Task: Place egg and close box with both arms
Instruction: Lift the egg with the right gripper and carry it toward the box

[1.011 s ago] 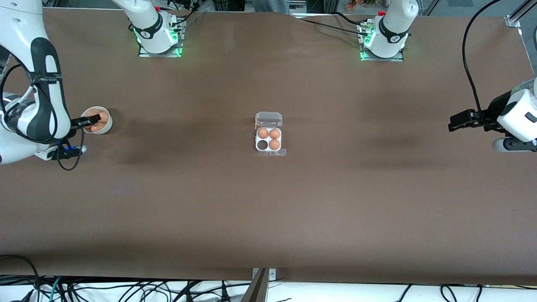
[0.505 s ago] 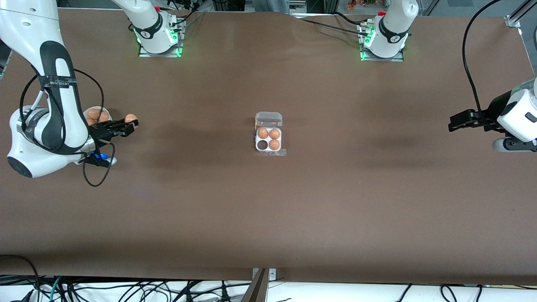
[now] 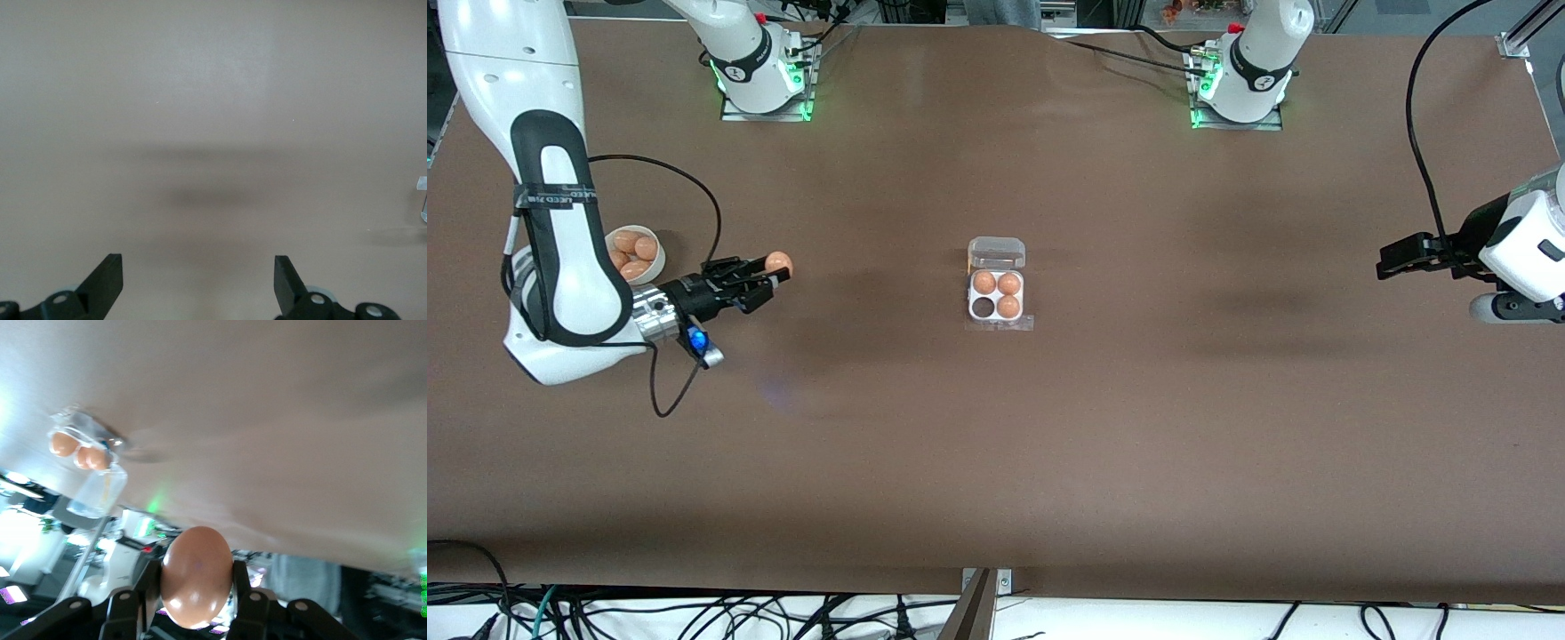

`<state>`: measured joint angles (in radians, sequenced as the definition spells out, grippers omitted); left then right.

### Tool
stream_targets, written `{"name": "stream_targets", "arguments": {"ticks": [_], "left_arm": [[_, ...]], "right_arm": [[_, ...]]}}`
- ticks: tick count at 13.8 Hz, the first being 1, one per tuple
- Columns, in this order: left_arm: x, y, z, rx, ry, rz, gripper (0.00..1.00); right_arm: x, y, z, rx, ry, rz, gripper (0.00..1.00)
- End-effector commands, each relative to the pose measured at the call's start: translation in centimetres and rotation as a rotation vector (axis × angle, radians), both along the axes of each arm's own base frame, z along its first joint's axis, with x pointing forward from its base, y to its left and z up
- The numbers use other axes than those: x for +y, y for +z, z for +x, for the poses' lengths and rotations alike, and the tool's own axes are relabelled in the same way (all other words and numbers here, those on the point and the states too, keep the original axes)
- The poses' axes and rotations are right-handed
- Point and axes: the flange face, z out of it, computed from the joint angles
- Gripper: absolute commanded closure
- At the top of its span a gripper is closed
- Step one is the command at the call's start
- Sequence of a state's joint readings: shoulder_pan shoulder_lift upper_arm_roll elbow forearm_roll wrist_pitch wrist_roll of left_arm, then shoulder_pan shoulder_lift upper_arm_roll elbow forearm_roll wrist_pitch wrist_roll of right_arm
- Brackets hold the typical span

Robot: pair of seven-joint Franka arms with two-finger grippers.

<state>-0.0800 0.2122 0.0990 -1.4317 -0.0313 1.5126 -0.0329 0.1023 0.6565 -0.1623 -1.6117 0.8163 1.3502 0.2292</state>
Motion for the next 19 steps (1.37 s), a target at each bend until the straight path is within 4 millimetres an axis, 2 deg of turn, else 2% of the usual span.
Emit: {"name": "stream_targets", "arguments": {"ticks": [1,5,10,13,16,19], "left_arm": [[0.4,0.4,0.3,-0.006,-0.022,0.025,0.0],[0.6,0.4,0.3,-0.009,-0.019,0.027,0.0],[0.5,0.4,0.3,-0.009,-0.02,0.027,0.0],[0.4,0.3,0.3,-0.008,-0.02,0.019,0.0],[0.4,0.3,0.3,-0.008,-0.02,0.024,0.0],[0.6,0.3,0.3,-0.008,-0.017,0.019,0.0]], "right_arm": [[3.0,-0.5,0.9,0.102,-0.105,0.061,0.67],[6.7,-3.3,1.6,0.163,-0.231,0.148,0.67],[13.3,-6.8,2.1,0.193,-0.381,0.221,0.67],[17.4,-7.7,2.3,0.223,-0.493,0.214,0.67],[21.7,-8.3,1.6,0.225,-0.561,0.168,0.67],[24.4,-8.7,1.0,0.204,-0.6,0.135,0.67]]}}
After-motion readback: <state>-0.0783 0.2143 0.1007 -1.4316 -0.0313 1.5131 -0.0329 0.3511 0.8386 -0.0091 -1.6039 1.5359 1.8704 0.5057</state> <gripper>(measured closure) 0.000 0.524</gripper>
